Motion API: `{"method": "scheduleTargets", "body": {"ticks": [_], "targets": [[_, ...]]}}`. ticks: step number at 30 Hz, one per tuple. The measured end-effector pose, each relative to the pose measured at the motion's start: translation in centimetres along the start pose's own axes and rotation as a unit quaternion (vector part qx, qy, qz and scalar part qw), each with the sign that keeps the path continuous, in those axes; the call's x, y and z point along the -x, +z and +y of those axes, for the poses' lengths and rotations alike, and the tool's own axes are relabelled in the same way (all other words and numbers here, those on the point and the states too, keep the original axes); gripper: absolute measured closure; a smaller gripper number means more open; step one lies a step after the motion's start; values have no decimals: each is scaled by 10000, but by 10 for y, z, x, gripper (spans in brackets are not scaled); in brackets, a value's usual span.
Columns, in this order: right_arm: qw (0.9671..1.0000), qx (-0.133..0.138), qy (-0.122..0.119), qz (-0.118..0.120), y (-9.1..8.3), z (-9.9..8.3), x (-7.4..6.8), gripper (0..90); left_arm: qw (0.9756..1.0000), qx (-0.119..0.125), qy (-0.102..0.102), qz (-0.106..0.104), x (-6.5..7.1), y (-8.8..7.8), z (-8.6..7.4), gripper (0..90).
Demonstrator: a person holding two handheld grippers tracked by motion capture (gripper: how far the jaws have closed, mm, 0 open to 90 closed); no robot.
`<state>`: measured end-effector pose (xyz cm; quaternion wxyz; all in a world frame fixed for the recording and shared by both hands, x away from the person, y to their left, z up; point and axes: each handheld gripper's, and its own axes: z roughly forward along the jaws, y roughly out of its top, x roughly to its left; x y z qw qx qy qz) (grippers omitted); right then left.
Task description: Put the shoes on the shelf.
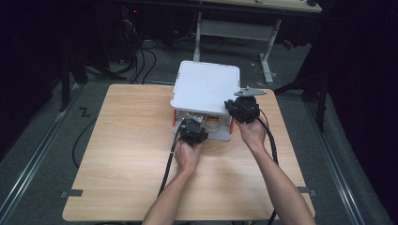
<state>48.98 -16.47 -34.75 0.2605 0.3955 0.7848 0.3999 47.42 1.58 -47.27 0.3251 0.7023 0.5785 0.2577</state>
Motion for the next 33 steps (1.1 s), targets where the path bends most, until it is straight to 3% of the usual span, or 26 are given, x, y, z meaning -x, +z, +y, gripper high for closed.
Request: {"method": "scheduleTargets", "body": {"ticks": [4, 7, 11, 13, 17, 22, 25, 33], "targets": [[10000, 2, -13, -15, 0, 0, 0, 786, 9998, 134, 64, -145, -6, -12, -1, 351], [10000, 18, -19, -90, 0, 1, 0, 723, 9992, 239, 91, -319, -12, -25, -4, 326], [9999, -12, 34, -118, -3, 0, 2, 602, 9972, 385, 383, -509, -24, -48, -9, 318], [9999, 57, 71, -75, -8, -3, 4, 570, 9960, 477, 342, -667, -34, -59, -10, 314], [9995, 201, 210, 76, -24, -14, 6, 507, 9933, 776, 363, -772, -52, -85, -11, 300], [9979, 403, 448, 236, -47, -32, 12, 458, 9905, 958, 386, -913, -75, -113, -17, 283], [9964, 532, 600, 290, -61, -49, 18, 429, 9892, 1037, 289, -993, -88, -123, -24, 265], [9930, 585, 989, 288, -84, -100, 32, 409, 9883, 1078, 123, -1070, -115, -144, -48, 244]]}}
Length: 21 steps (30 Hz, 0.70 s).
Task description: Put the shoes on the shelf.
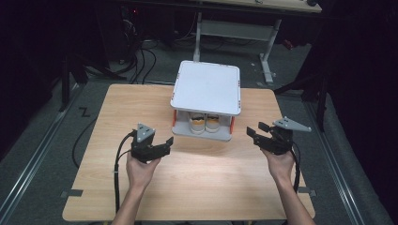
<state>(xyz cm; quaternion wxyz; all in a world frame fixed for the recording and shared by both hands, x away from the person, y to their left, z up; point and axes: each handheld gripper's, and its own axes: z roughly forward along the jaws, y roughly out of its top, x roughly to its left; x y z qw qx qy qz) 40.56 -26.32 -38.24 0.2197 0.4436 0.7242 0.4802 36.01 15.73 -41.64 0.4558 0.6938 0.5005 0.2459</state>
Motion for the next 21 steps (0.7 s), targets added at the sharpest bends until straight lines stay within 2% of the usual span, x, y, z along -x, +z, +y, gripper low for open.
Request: {"method": "scheduleTargets", "body": {"ticks": [2, 7, 10, 16, 20, 21], "targets": [[9999, -49, 93, -52, -4, -11, 4, 407, 10000, -32, 27, 33, -3, -4, -7, 242], [9991, -132, 363, -155, -11, -38, 16, 400, 9999, -99, -71, 48, -11, -7, -26, 239], [9983, -179, 500, -246, -13, -54, 24, 394, 9997, -230, -80, 75, -15, -6, -36, 237], [9959, -535, 548, -479, -9, -85, 35, 388, 9980, -584, -107, 213, -23, 2, -55, 235], [9933, -737, 628, -635, -4, -100, 43, 386, 9963, -762, -115, 372, -28, 9, -64, 234], [9926, -801, 578, -701, -2, -103, 44, 384, 9958, -807, -89, 423, -30, 11, -66, 235]]}}
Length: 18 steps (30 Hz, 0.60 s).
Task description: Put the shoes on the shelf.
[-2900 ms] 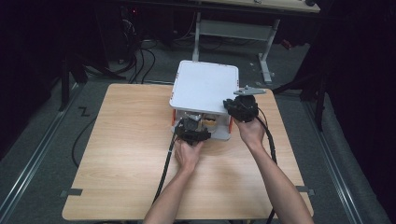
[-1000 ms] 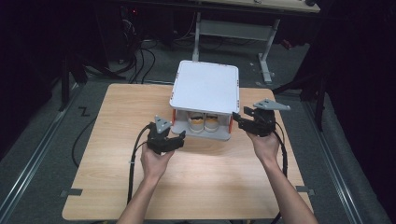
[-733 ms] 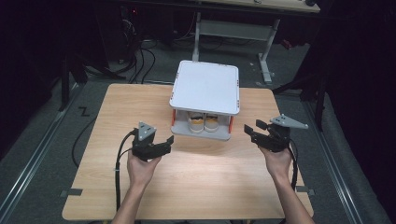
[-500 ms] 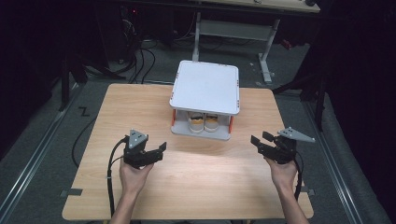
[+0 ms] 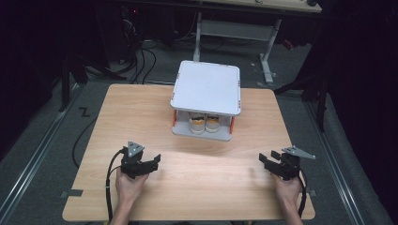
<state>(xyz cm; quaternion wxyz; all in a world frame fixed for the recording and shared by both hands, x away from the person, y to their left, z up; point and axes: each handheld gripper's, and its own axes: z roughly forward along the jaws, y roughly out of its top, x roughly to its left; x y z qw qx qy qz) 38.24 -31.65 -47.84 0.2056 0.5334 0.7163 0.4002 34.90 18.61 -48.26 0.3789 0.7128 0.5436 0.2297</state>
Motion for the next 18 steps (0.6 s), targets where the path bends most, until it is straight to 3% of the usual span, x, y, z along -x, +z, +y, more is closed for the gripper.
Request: {"method": "scheduleTargets", "body": {"ticks": [6, 18], "targets": [[9989, -248, -153, -359, 12, -9, 5, 379, 9995, -191, 21, 240, -7, 10, -6, 238], [9973, -388, -282, -558, 19, -11, 10, 364, 9980, -341, 46, 535, -12, 22, -11, 238]]}}
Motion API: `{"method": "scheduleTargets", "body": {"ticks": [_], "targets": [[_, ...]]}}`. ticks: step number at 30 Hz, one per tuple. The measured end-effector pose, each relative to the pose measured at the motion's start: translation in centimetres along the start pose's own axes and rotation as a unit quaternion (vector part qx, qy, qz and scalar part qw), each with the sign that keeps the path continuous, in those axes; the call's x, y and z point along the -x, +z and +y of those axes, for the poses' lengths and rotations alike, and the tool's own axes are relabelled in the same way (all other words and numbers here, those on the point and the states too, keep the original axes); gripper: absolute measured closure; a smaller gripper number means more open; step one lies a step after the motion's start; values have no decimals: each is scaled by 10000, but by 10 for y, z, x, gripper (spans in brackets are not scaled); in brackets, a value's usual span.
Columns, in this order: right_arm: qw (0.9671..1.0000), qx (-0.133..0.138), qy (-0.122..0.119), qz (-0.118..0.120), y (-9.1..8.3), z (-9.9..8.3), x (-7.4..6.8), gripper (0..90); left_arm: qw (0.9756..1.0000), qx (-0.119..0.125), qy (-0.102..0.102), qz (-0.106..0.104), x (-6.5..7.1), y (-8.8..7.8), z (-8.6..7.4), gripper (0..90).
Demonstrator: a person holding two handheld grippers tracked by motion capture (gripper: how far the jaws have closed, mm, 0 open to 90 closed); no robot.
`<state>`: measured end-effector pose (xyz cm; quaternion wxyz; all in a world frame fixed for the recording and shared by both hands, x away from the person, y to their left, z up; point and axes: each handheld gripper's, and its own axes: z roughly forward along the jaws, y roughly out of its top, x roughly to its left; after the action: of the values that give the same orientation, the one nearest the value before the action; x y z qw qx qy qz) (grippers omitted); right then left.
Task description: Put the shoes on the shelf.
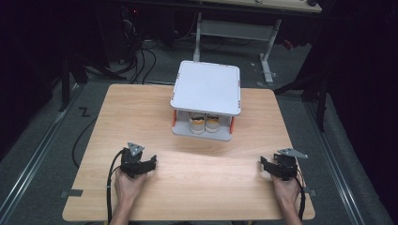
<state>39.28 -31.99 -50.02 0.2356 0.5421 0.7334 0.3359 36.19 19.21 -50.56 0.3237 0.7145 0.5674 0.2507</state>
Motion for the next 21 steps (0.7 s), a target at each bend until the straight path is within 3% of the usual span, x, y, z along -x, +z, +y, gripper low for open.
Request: {"method": "scheduleTargets", "body": {"ticks": [5, 21], "targets": [[9997, -117, -170, -132, 1, 0, -4, 347, 9999, -77, 51, 48, 1, 1, 0, 235], [9998, -127, -125, -129, 1, 0, -3, 338, 10000, -81, 26, 40, 2, 1, 0, 229]]}}
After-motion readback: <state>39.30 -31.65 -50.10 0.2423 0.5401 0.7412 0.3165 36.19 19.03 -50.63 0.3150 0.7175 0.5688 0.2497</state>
